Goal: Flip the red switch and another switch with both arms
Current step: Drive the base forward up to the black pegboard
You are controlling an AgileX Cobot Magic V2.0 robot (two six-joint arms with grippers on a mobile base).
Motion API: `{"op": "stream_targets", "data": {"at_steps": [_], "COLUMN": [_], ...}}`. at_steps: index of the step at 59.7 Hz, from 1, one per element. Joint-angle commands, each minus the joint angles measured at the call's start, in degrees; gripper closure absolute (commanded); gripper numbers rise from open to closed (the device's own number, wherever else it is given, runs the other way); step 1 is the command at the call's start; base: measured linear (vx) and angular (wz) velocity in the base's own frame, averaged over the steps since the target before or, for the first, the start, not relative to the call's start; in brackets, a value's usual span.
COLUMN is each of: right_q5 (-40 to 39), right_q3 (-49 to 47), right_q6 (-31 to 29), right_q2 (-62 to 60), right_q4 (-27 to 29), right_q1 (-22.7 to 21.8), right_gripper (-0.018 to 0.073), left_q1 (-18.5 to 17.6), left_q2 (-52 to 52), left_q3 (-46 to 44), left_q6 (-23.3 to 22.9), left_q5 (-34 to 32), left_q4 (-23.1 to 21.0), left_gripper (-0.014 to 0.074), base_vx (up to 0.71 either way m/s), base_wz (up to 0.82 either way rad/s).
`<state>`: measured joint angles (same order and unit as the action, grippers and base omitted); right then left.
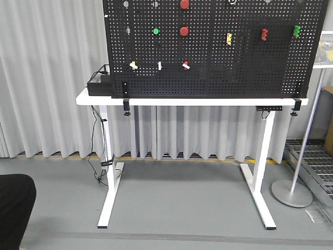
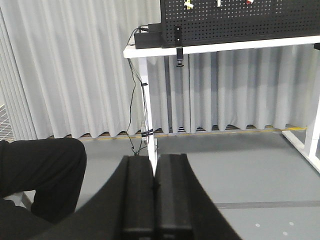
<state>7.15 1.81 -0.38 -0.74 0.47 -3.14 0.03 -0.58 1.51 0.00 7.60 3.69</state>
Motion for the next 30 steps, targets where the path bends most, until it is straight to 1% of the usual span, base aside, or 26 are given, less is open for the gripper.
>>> {"op": "stream_targets", "data": {"at_steps": [1, 30], "right_q5": [-4.84, -4.84], "right_q3": [0.29, 0.29], "right_q6": [-0.29, -0.29], "right_q2": [-0.61, -0.61], "right_q4": [-0.47, -0.47], "right_q1": [-0.39, -0.39], "right_gripper": [0.0566, 0.0566], "left_q1": [-0.19, -0.19], "left_q2": [-1.1, -1.1], "left_q3": [1.11, 1.11], "left_q6": [-0.39, -0.39], "left_q5": [-4.44, -4.44], "left_q4": [-0.37, -0.37], "left_gripper": [0.0594, 0.0594], "base_vx": [0.0, 0.0], "base_wz": [0.0, 0.0]}}
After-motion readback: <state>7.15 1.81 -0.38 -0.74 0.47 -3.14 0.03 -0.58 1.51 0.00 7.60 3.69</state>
